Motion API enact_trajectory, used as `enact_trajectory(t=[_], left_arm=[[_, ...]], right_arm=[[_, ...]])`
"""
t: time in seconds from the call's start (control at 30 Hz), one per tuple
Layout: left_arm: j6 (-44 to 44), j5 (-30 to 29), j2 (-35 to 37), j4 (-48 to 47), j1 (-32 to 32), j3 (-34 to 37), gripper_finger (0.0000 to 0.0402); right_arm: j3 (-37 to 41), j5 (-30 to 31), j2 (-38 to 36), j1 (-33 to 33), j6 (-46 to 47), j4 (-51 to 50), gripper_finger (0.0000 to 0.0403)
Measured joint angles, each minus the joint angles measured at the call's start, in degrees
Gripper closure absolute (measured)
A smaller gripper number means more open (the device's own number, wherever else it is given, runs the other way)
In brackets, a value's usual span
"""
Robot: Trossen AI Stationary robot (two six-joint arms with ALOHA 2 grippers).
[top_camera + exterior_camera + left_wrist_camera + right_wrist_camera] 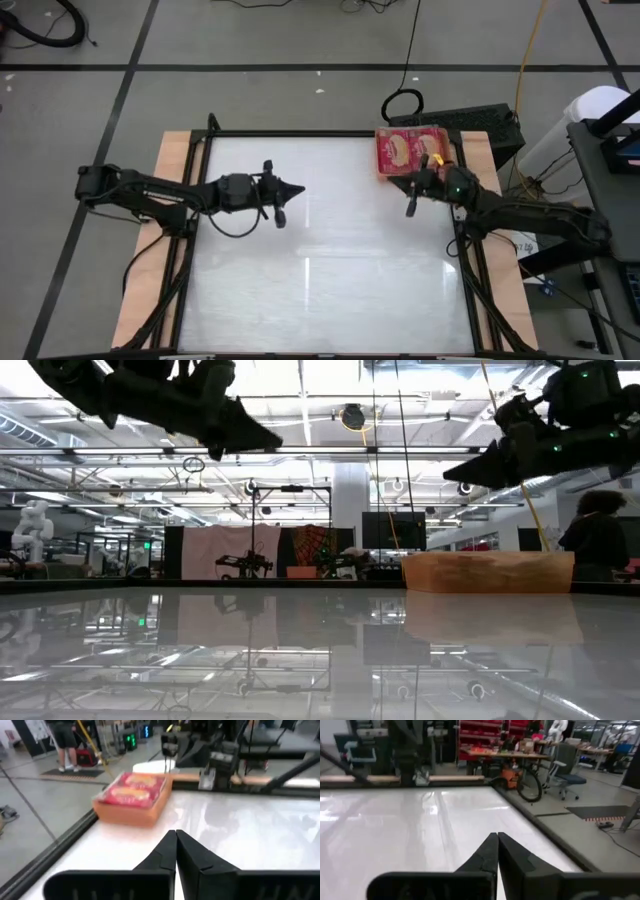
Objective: Sort popcorn bags into baskets
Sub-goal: Return to Home Position
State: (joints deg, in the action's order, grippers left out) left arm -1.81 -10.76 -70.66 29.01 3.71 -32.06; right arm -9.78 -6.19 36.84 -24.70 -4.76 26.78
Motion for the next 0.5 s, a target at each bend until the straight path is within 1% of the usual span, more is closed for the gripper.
enact_trajectory(t=[0.07, 0.13, 0.37, 0.5], left_arm=[[-0.21, -2.15, -0.08, -0.65, -1.15, 0.96, 0.0397], [-0.07, -3.17, -0.08, 0.74, -2.09, 2.08, 0.0396], [-0.53, -4.93, -0.09, 12.98, -3.97, 9.99, 0.0397], [0.56, -5.76, -0.1, 19.76, -4.35, 14.45, 0.0398]], right_arm=[[1.11, 2.37, 0.0, 2.72, -0.36, -0.02, 0.0399], [2.0, 4.86, -0.13, 5.28, -0.39, -0.04, 0.0397], [4.28, 10.91, -0.74, 13.05, -0.44, -0.03, 0.0401], [4.97, 10.9, -1.58, 16.43, -0.29, 0.01, 0.0402]])
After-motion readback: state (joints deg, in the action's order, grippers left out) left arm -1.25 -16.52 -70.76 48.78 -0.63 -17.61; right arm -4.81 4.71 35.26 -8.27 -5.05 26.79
